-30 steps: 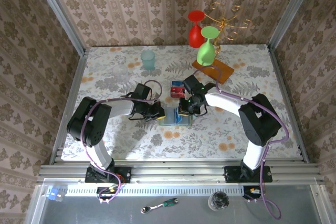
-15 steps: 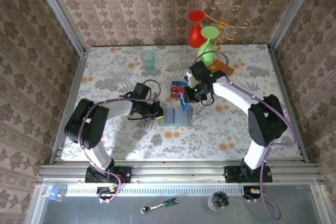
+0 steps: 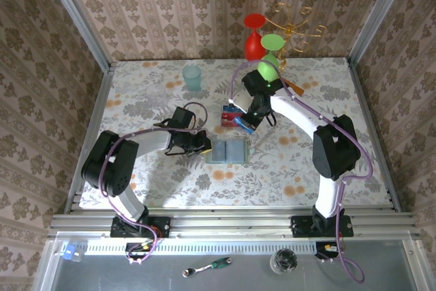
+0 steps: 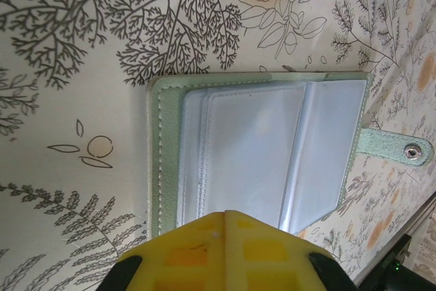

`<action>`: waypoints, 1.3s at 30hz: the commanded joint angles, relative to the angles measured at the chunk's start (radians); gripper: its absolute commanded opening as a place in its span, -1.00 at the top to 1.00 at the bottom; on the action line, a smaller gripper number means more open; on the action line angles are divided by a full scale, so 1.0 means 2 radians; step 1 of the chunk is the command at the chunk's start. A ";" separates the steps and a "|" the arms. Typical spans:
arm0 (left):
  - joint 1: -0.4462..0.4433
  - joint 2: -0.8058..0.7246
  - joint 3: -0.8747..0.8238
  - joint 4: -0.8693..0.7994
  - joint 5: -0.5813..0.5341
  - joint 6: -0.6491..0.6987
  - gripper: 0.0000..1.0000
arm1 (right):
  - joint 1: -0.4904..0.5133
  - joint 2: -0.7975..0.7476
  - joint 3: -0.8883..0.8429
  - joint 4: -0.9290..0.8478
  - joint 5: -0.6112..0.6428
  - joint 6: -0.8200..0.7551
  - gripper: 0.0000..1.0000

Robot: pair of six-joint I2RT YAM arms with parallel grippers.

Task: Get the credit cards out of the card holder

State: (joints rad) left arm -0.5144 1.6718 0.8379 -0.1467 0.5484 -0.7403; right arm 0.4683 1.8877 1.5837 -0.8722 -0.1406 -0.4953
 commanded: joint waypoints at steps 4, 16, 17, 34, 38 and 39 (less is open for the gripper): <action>0.006 -0.019 -0.006 -0.016 -0.010 -0.007 0.85 | -0.002 0.049 0.100 -0.084 0.050 -0.151 0.95; 0.006 -0.021 -0.001 -0.020 -0.013 -0.011 0.84 | -0.004 0.150 0.261 -0.126 0.063 -0.181 0.93; 0.007 -0.021 0.000 -0.021 -0.013 -0.011 0.84 | -0.004 0.157 0.270 -0.125 0.065 -0.183 0.93; 0.012 -0.015 0.011 -0.035 -0.016 -0.007 0.84 | 0.000 0.225 0.347 -0.144 0.065 -0.194 0.83; 0.013 -0.017 0.009 -0.038 -0.016 -0.006 0.84 | 0.001 0.232 0.346 -0.136 0.066 -0.188 0.77; 0.013 -0.018 0.008 -0.039 -0.016 -0.006 0.84 | 0.001 0.233 0.345 -0.134 0.066 -0.186 0.71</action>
State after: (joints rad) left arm -0.4957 1.6596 0.8391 -0.1974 0.5232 -0.7414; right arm 0.4656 2.3360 2.2562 -1.1263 -0.0277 -0.8639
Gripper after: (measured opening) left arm 0.082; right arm 0.132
